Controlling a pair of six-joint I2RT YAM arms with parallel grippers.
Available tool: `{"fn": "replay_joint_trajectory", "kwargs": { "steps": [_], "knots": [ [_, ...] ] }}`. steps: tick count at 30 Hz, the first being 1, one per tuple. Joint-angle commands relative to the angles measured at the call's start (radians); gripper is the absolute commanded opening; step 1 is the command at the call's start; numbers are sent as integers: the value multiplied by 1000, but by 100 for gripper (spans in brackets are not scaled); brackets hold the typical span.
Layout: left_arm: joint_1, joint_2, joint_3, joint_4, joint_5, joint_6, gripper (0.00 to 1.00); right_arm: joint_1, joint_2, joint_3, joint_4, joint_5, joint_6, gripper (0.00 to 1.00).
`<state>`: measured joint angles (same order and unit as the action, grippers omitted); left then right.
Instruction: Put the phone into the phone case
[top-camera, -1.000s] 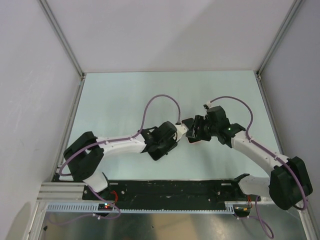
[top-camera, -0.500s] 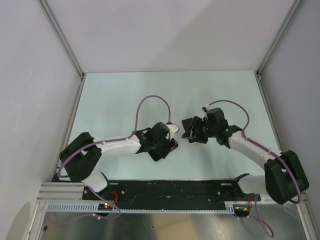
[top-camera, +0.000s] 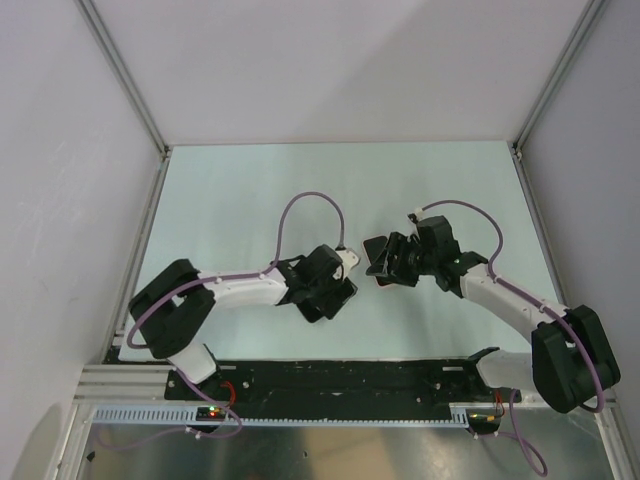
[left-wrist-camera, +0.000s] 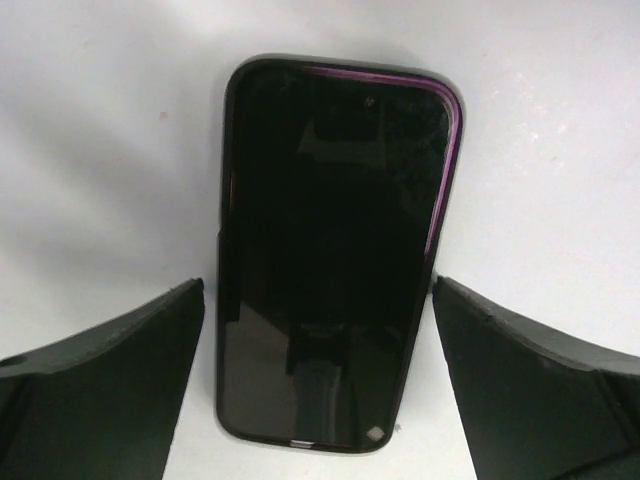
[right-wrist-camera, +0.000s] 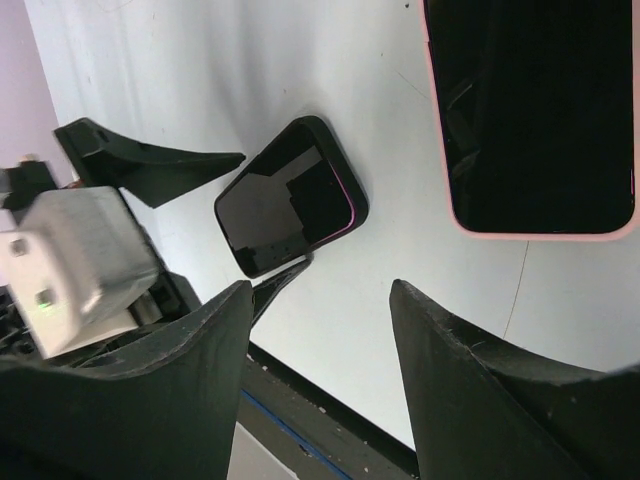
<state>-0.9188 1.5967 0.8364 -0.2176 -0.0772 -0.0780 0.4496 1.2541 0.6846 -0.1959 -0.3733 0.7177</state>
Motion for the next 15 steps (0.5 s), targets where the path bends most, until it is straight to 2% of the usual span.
{"fn": "replay_joint_trajectory", "kwargs": {
  "steps": [1,4,6,10,12,15],
  "knots": [
    [16,50,47,36,3,41,100,-8,-17,-6,22,3,-13,63],
    [25,58,47,45,34,39,98,-10,-4,-7,25,-6,-23,63],
    [25,54,40,50,50,35,92,-11,17,-7,30,-20,-26,63],
    [25,40,11,66,67,24,68,-12,75,-9,67,-62,-10,63],
    [25,31,-4,78,69,17,51,-12,109,-10,104,-87,7,62],
    [26,13,-24,96,69,5,38,-12,159,-10,153,-128,33,62]
  ]
}}
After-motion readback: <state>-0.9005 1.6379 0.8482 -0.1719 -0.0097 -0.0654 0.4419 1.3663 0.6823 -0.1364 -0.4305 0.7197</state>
